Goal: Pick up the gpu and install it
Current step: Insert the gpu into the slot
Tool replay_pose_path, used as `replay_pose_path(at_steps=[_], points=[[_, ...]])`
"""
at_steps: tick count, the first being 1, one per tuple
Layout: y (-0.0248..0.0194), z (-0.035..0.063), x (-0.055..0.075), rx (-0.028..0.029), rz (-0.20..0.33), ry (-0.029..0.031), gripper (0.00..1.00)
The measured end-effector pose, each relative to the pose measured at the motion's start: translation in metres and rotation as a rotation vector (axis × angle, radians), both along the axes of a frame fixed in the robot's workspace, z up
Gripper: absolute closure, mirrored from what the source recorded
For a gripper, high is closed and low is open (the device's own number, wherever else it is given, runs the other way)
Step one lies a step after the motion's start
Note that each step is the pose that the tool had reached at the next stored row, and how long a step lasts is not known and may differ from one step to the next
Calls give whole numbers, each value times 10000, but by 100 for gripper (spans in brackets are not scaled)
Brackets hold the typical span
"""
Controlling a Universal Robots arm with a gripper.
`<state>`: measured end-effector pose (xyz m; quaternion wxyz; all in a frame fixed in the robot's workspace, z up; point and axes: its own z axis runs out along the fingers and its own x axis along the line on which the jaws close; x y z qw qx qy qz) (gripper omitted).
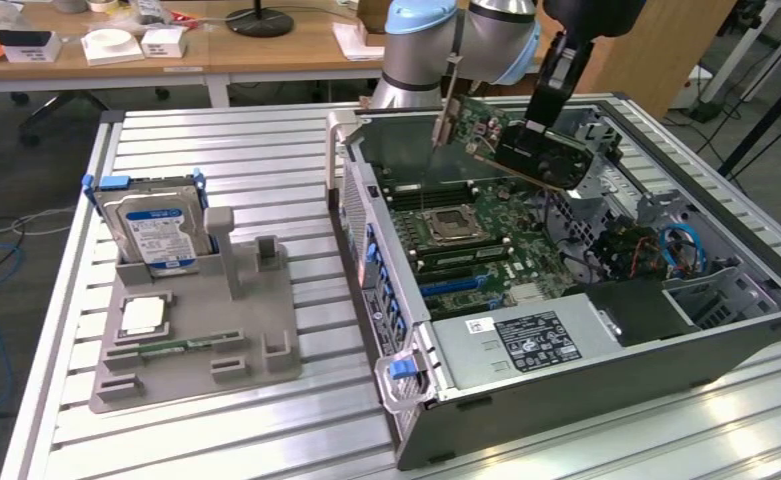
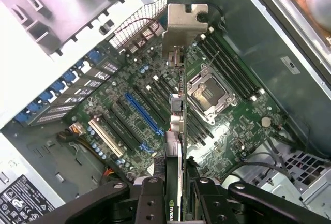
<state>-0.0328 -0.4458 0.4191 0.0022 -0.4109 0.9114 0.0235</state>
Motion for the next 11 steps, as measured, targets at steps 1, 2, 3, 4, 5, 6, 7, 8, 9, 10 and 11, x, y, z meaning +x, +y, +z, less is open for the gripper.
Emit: replay_pose_path(at_steps=[1, 2, 3, 4, 5, 6, 7, 8, 9, 10, 11], points=[[0, 0, 0, 0, 61, 0, 74], [0, 0, 0, 0, 121, 0, 74], [0, 0, 0, 0, 185, 0, 74], [0, 0, 0, 0, 245, 0, 74], [0, 0, 0, 1, 304, 0, 74], [0, 0, 0, 0, 362, 0, 74], [0, 0, 0, 0, 421, -1, 74], [0, 0, 0, 1, 479, 0, 74], [0, 0, 0, 0, 537, 0, 74], [0, 0, 0, 0, 600, 0, 74], [0, 0, 0, 0, 657, 0, 74]])
